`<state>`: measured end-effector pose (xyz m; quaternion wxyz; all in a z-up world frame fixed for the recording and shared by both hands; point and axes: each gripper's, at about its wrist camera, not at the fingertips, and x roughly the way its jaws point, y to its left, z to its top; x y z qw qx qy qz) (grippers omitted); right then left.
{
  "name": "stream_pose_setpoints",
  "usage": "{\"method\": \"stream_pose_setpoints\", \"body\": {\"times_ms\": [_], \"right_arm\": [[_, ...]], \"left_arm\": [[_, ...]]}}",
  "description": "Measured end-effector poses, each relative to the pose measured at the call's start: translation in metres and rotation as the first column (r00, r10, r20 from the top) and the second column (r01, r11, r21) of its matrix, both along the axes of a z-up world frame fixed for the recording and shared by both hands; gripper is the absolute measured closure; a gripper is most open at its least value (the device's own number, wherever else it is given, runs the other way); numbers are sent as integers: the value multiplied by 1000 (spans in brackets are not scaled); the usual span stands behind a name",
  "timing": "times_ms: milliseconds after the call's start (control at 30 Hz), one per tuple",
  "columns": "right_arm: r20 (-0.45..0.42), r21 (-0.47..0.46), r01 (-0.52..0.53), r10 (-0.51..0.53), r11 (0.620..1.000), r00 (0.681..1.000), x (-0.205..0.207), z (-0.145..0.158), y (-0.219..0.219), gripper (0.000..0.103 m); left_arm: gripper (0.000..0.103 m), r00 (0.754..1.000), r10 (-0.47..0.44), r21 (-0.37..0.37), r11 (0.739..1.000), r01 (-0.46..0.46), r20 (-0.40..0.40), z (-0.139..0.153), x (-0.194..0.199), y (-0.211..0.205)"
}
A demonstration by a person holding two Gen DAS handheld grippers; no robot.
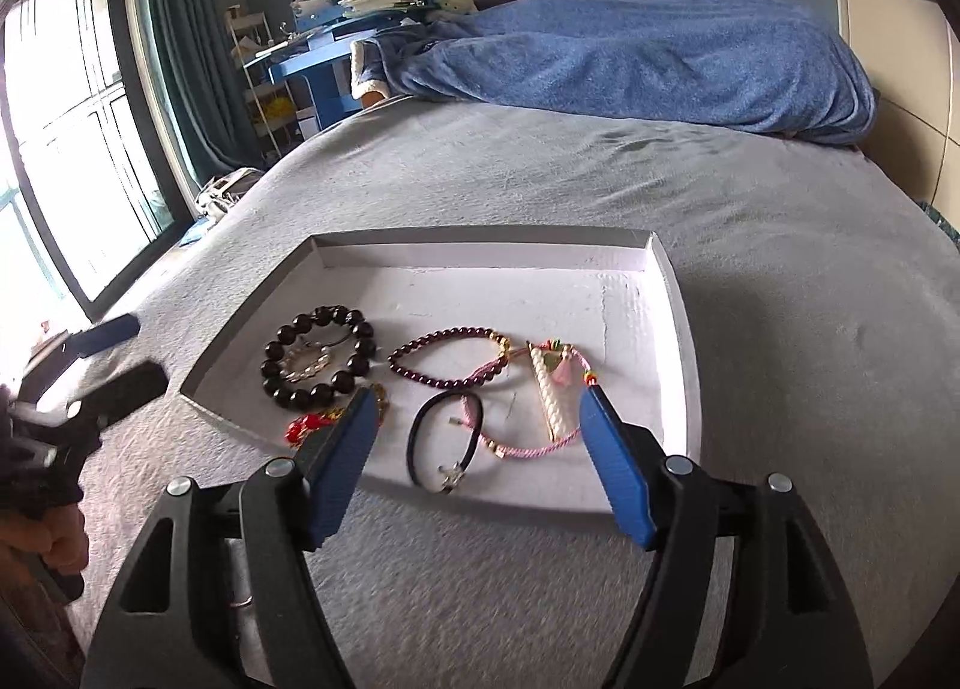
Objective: Organize jewelry
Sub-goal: 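Open both tools to release the pieces into the box, then move both tools back to the thin silver bangle and blue beaded bracelet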
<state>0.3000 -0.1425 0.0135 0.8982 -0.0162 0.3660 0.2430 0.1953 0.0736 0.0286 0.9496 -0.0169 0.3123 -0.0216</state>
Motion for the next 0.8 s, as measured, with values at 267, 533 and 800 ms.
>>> {"method": "stream_pose_setpoints", "body": {"times_ms": [267, 533, 800], "right_arm": [[-16, 52, 4, -3, 999, 1000, -33, 5, -6, 26], [-28, 49, -13, 15, 999, 1000, -61, 1, -2, 23], [-53, 51, -6, 9, 999, 999, -77, -6, -4, 23]], "left_arm": [[10, 1000, -3, 2, 1000, 3, -19, -12, -44, -3], [9, 999, -21, 25, 999, 22, -44, -22, -66, -13], [9, 996, -60, 34, 997, 62, -61, -30, -81, -23]]}}
